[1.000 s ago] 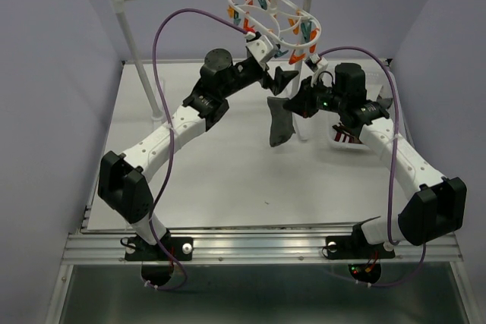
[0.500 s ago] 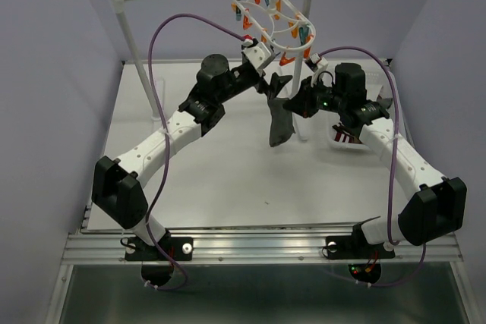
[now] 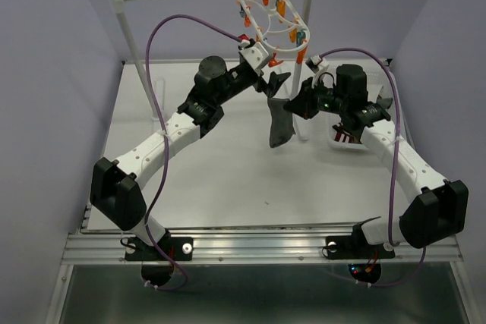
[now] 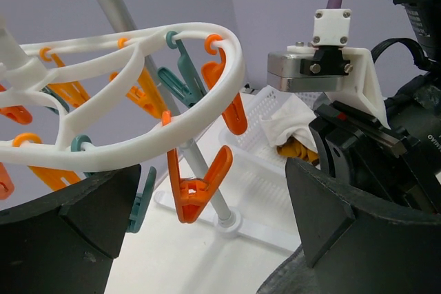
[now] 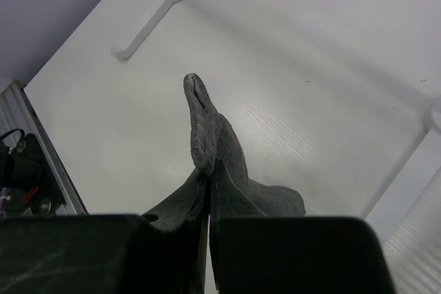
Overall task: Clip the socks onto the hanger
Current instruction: Open the clamp at the hanger.
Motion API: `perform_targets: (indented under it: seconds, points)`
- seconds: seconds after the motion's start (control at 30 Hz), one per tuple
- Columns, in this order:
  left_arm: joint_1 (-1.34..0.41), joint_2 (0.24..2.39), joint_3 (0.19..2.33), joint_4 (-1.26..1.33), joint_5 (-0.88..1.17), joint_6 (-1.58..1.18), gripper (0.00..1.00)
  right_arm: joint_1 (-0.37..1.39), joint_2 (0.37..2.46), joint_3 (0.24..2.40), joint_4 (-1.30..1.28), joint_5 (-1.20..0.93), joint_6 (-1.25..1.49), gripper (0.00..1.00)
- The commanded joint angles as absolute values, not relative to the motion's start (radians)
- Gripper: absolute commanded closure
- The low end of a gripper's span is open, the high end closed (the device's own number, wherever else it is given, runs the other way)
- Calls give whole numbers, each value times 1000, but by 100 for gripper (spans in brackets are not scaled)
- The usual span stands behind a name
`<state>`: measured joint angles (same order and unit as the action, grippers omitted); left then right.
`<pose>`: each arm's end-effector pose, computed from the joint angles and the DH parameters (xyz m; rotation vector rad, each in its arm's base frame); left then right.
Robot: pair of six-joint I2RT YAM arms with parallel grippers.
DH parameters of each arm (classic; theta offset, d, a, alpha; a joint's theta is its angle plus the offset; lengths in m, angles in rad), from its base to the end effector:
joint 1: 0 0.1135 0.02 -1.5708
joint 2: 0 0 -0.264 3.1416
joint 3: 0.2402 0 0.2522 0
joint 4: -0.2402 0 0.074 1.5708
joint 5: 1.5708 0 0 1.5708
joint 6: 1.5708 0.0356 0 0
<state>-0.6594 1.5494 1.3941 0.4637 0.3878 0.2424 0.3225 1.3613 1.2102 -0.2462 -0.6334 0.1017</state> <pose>0.2823 -0.2358 0.4313 0.8569 0.9902 -0.6011 0.2883 0.1185 0.3544 -0.6365 1.8895 0.8968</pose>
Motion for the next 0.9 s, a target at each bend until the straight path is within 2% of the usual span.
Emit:
perform_targets:
  seconds: [0.0,0.13,0.33,0.87]
  points:
    - [-661,1523,1397,564,351,265,1,330,1325,1212,-181,-652,103,97]
    - [-661,1516,1393,580,354,268,2,330,1325,1210,-179,-652,103,97]
    - [-661,1496,1368,606,328,268,7,330,1324,1207,-176,-657,103,96]
    - [-664,1548,1304,845,360,187,5,330,1342,1204,-163,-664,109,95]
